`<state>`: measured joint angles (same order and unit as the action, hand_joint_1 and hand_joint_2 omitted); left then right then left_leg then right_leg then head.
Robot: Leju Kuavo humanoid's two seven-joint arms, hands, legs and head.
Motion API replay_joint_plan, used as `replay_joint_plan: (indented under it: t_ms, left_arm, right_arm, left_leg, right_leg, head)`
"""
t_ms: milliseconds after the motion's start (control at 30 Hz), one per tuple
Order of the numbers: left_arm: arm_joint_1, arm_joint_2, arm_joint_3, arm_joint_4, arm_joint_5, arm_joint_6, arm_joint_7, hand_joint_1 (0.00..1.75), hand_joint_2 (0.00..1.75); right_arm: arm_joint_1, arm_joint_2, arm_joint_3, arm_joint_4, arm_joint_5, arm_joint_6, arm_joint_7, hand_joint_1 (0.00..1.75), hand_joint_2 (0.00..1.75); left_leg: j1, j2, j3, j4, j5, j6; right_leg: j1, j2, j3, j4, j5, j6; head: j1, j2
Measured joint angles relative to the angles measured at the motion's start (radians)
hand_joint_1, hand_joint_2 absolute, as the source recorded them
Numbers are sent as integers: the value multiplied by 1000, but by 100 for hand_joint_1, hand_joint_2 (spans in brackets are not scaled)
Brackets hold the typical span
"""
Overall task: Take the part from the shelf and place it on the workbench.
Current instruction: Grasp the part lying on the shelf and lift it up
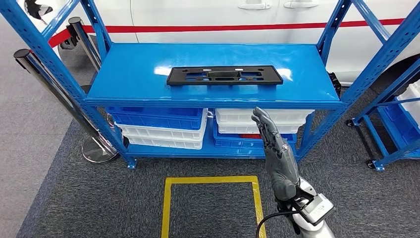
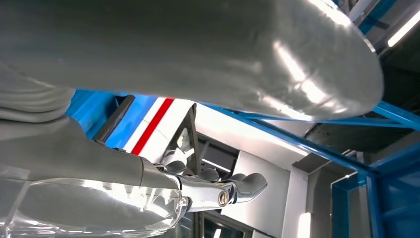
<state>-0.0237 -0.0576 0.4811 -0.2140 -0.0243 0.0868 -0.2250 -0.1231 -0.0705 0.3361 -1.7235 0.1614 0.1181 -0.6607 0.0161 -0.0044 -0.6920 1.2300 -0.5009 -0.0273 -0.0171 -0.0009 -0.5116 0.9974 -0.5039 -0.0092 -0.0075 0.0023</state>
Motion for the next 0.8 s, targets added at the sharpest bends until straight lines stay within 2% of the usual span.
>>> replay_joint_plan:
  t_ms: [33,67,100,167,233,267,300,400,433,467,500,567,600,633,667,733,767,800]
  left_arm:
    - [1,1,2,0,-2,4,3,0,0]
    - [2,2,3,0,-4,8,6,0,0]
    - [1,2,5,1,-6,11,9,0,0]
    - [0,2,8,2,-12,19,13,0,0]
    - [2,3,11,2,-16,25,16,0,0]
    - [4,3,13,2,-17,27,18,0,0]
    - [5,3,15,2,-18,28,19,0,0]
    - [6,4,18,2,-21,32,20,0,0]
    - [7,4,18,2,-22,34,20,0,0]
    - [7,4,18,2,-23,36,20,0,0]
    - [8,4,18,2,-25,38,20,0,0]
    - [10,1,18,4,-29,41,21,0,0]
    - [9,0,18,5,-31,42,21,0,0]
    - [8,-1,18,7,-32,42,21,0,0]
    - [6,-2,18,9,-34,42,21,0,0]
    - [5,1,18,8,-38,42,20,0,0]
    - [3,2,18,8,-39,42,20,0,0]
    - [1,3,18,8,-40,42,18,0,0]
  right_arm:
    - [1,2,0,0,2,0,0,0,0]
    - [2,5,0,0,4,0,0,0,0]
    - [3,6,0,-1,7,1,0,0,0]
    - [5,9,0,-5,10,2,0,0,0]
    - [7,11,0,-9,11,2,0,0,0]
    - [8,11,0,-11,12,2,0,0,0]
    - [8,11,0,-13,12,2,0,0,0]
    - [15,11,0,-16,12,3,0,0,0]
    - [18,11,0,-16,12,3,1,0,0]
    - [19,11,0,-16,12,3,1,0,0]
    - [20,11,0,-16,12,3,1,0,0]
    - [23,11,-2,-15,12,2,1,0,0]
    - [25,11,-3,-15,12,2,1,0,0]
    - [27,11,-5,-16,12,1,0,0,0]
    - [29,12,-7,-17,10,1,-1,0,44]
    - [30,13,-11,-20,6,0,-4,0,44]
    - [30,14,-12,-21,3,1,-6,0,44]
    - [30,14,-15,-23,-1,3,-7,0,0]
  left_leg:
    - [2,0,29,-65,38,-2]
    - [2,1,57,-123,59,-3]
    - [0,0,78,-162,66,2]
    - [-4,-1,93,-189,48,20]
    - [-2,-3,104,-197,38,37]
    - [-1,-3,116,-202,33,44]
    - [0,-3,128,-209,28,49]
    - [-5,-5,164,-223,8,58]
    - [-7,-7,178,-225,-2,59]
    - [-11,-9,195,-226,-14,59]
    - [-15,-10,214,-227,-27,60]
    - [-22,-11,247,-228,-54,60]
    - [-23,-12,257,-230,-66,58]
    - [-23,-12,265,-236,-76,56]
    - [-23,-12,277,-238,-79,52]
    - [-24,-11,297,-240,-77,44]
    - [-25,-8,298,-215,-74,40]
    - [-24,-7,281,-173,-77,36]
  right_leg:
    - [-2,1,12,1,-11,6]
    - [-2,2,21,4,-21,13]
    - [-1,2,27,5,-29,21]
    - [2,3,34,6,-36,34]
    - [1,2,34,20,-33,43]
    - [0,2,18,51,-33,47]
    - [0,1,-12,102,-39,49]
    - [3,1,-151,279,-95,52]
    - [4,1,-185,301,-104,50]
    - [8,1,-204,291,-93,44]
    - [12,1,-208,252,-60,35]
    - [30,4,-198,129,58,2]
    - [39,5,-195,81,104,-12]
    - [46,6,-192,52,134,-22]
    - [50,7,-189,39,138,-27]
    - [46,7,-158,22,124,-31]
    - [42,9,-137,11,116,-35]
    - [38,10,-117,2,110,-37]
  head:
    - [0,0]
    - [-1,0]
    - [-3,0]
    - [-4,0]
    - [0,0]
    - [1,0]
    - [2,0]
    - [4,0]
    - [4,0]
    - [5,0]
    - [5,0]
    - [1,0]
    - [-2,0]
    - [-5,0]
    - [-7,0]
    - [-4,0]
    - [-6,0]
    - [-10,0]
